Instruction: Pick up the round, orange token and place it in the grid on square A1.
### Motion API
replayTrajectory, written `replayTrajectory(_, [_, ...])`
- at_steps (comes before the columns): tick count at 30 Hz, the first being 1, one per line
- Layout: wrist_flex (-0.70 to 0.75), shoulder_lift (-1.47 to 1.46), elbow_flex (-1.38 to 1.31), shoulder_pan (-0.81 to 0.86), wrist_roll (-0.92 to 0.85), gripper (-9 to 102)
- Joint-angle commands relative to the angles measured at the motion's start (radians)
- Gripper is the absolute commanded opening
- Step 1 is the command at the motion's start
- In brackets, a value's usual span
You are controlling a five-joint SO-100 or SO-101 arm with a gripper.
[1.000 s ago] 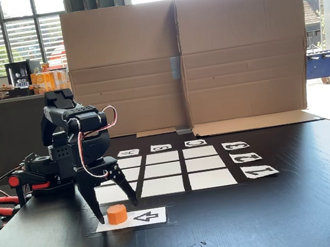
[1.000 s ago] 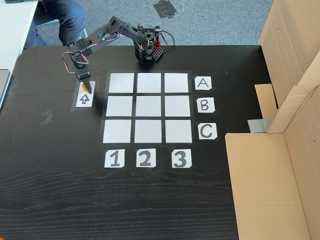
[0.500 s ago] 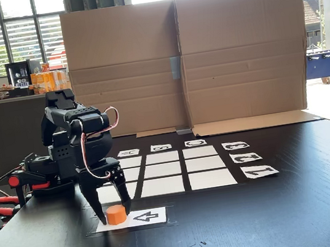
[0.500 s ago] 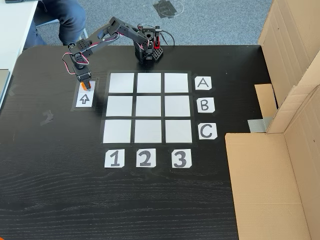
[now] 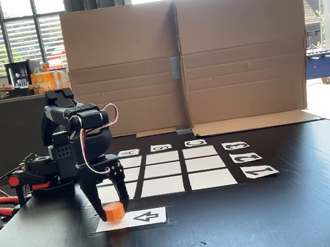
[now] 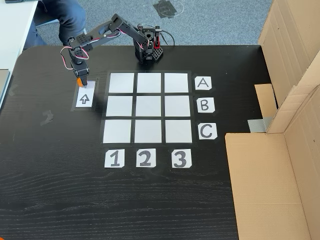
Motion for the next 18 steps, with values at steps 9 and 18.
replayTrajectory(9, [0.011,0.566,0.198,0.13,-0.008,4])
replayTrajectory(18, [0.011,1.049,0.58,0.169,-0.041,4])
